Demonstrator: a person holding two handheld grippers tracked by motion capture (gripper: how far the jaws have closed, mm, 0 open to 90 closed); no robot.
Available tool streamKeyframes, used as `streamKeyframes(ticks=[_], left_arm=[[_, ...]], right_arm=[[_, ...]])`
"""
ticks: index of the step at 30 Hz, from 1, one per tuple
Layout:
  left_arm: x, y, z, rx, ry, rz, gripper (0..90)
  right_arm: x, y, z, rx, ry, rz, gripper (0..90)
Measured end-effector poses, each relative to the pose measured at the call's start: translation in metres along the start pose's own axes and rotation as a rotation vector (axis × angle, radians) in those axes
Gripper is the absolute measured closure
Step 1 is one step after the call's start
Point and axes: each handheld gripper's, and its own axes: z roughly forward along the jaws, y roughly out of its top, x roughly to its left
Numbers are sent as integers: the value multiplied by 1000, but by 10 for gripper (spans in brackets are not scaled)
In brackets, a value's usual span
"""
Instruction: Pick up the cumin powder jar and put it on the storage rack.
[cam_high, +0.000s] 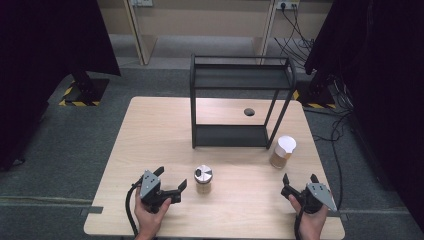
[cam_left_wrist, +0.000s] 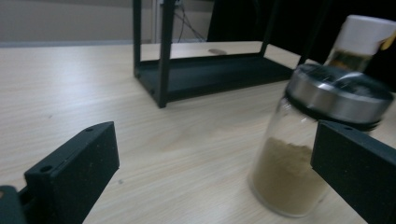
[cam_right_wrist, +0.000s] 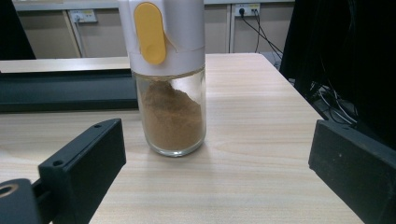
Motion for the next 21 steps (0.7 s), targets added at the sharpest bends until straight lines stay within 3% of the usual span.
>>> streamKeyframes(ticks=[13, 21], left_arm=[[-18, 8, 10, 11, -99, 63, 3], [-31, 12, 28, 70, -122, 113, 9]], right_arm=[[-1, 0, 0, 2, 2, 9, 41], [-1, 0, 0, 2, 1, 9, 42]])
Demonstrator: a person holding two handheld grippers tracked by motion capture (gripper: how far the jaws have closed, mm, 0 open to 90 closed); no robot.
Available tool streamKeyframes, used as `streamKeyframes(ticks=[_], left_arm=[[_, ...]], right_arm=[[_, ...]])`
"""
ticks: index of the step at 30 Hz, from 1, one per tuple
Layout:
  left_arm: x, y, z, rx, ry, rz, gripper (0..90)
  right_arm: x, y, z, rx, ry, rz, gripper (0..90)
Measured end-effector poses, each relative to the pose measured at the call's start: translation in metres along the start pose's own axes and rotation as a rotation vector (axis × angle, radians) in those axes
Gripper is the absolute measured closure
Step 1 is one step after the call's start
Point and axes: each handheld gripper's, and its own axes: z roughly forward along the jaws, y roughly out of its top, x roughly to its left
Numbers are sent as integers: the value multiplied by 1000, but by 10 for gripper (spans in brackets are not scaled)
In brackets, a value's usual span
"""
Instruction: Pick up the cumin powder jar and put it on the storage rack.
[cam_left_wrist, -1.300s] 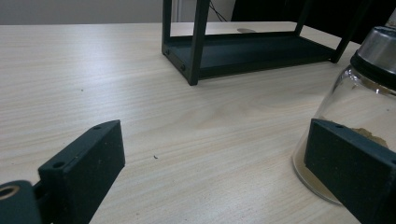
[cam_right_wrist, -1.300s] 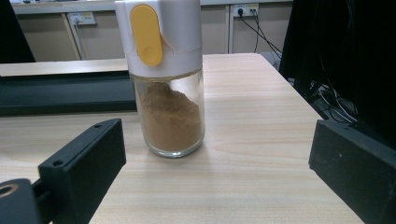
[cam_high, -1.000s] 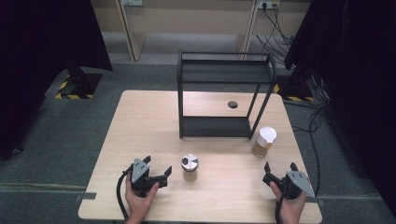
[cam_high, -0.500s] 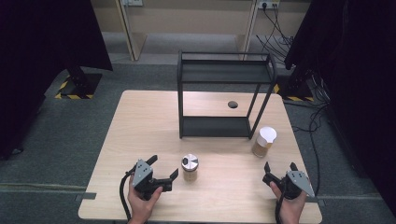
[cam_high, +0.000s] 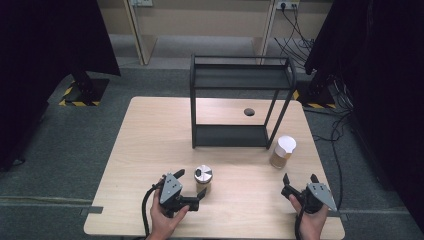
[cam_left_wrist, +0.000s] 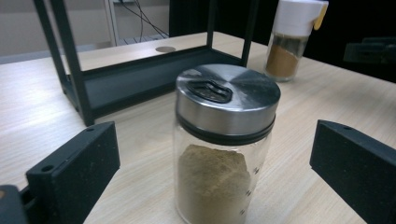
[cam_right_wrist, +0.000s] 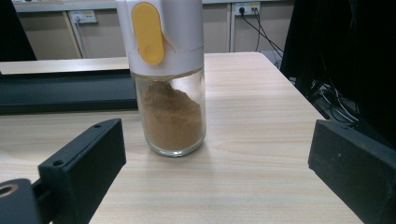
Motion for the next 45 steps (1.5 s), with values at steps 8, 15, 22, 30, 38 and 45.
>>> streamKeyframes(ticks=[8, 15, 22, 30, 38, 45], left_arm=[[-4, 4, 18, 39, 20, 18, 45], [-6, 5, 28, 61, 30, 25, 90], [-7, 4, 35, 69, 33, 21, 186], [-11, 4, 39, 70, 37, 25, 304], [-10, 8, 39, 86, 33, 24, 306], [-10, 15, 37, 83, 21, 33, 307]], right_arm=[[0, 0, 0, 1, 0, -5, 43], [0, 0, 0, 1, 1, -6, 44], [0, 0, 0, 1, 2, -10, 44], [0, 0, 0, -1, 4, -13, 45], [1, 0, 0, -1, 3, -15, 46], [1, 0, 0, -2, 2, -13, 46]])
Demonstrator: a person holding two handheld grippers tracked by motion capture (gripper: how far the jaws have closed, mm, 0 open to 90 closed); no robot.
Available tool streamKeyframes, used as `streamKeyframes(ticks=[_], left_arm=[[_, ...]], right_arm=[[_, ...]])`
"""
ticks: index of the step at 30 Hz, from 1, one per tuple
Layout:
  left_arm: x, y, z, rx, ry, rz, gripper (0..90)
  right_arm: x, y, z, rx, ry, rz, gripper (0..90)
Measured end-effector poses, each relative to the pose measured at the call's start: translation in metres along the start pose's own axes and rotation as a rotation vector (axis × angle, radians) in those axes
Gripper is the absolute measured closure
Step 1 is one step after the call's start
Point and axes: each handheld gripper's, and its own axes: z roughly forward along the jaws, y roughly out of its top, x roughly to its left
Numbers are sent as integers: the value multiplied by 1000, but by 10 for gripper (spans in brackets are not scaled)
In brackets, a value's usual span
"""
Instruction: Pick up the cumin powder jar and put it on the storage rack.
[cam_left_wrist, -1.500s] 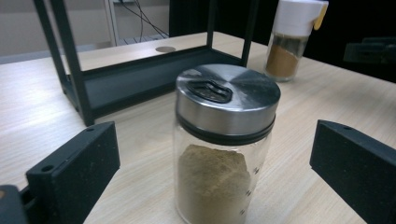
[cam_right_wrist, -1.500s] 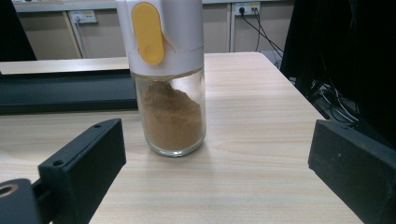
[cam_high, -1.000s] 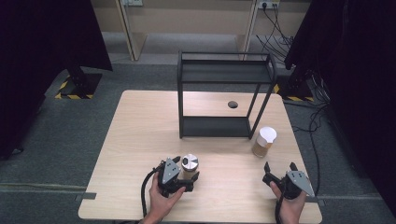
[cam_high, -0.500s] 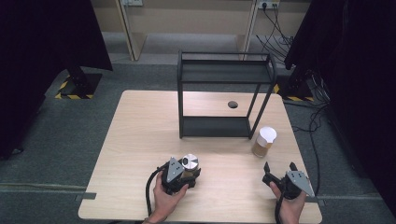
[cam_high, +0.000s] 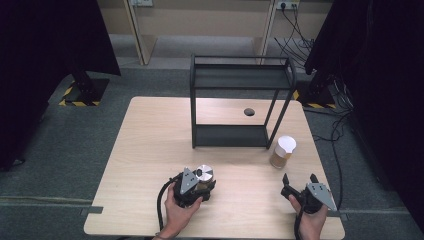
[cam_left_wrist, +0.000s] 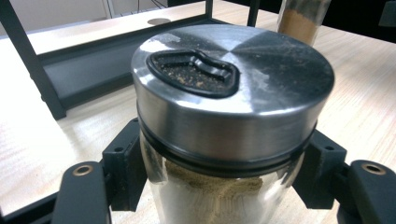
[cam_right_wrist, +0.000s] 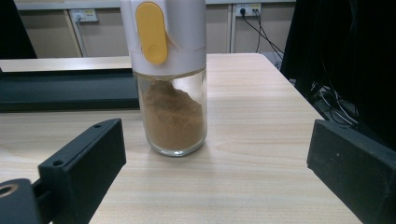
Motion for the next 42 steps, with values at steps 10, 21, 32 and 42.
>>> streamKeyframes(ticks=[10, 21, 32, 42], left_arm=[[-1, 19, -11, -64, 4, 8, 307], [-3, 36, -16, -99, 15, 28, 307], [2, 58, -15, -132, 42, 17, 307], [3, 78, -12, -148, 69, 24, 307]], right_arm=[[1, 0, 0, -2, -4, 1, 47], [1, 0, 0, -3, -5, 2, 48], [1, -1, 0, -5, -5, 2, 49], [1, -1, 0, -4, -4, -6, 49]])
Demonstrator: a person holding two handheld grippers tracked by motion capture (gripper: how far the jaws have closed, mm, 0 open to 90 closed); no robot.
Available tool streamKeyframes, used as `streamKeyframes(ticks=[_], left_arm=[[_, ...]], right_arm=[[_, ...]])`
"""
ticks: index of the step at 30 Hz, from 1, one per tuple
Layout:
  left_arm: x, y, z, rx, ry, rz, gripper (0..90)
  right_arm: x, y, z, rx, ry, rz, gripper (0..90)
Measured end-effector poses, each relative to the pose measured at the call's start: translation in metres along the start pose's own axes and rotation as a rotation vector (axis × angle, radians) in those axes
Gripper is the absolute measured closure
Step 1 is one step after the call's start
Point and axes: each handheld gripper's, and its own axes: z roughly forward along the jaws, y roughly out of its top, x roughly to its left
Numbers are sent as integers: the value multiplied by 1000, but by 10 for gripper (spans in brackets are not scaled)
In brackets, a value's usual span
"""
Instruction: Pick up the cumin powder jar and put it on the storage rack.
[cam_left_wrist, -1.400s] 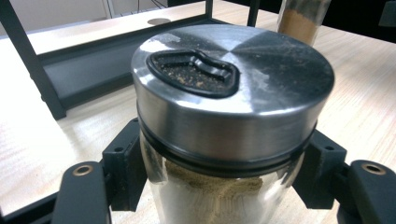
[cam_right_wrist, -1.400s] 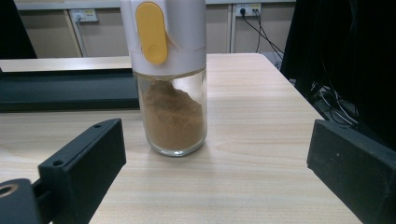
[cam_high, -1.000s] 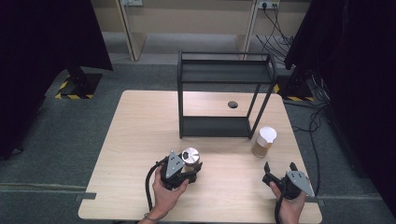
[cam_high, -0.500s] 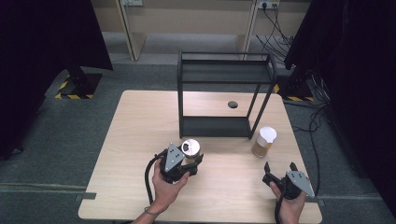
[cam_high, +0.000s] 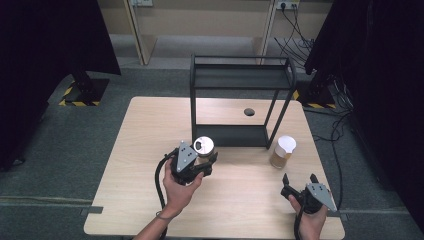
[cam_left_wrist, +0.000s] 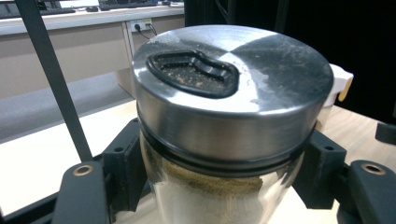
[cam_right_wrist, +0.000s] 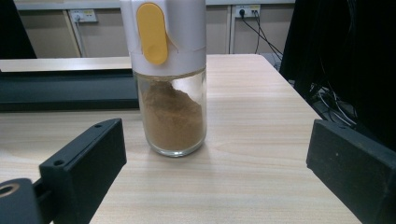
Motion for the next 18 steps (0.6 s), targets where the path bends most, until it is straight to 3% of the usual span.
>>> streamKeyframes(ticks=[18], left_arm=[[4, 38, 13, -20, 47, 0, 307]], right_arm=[[0, 0, 0, 0, 1, 0, 49]])
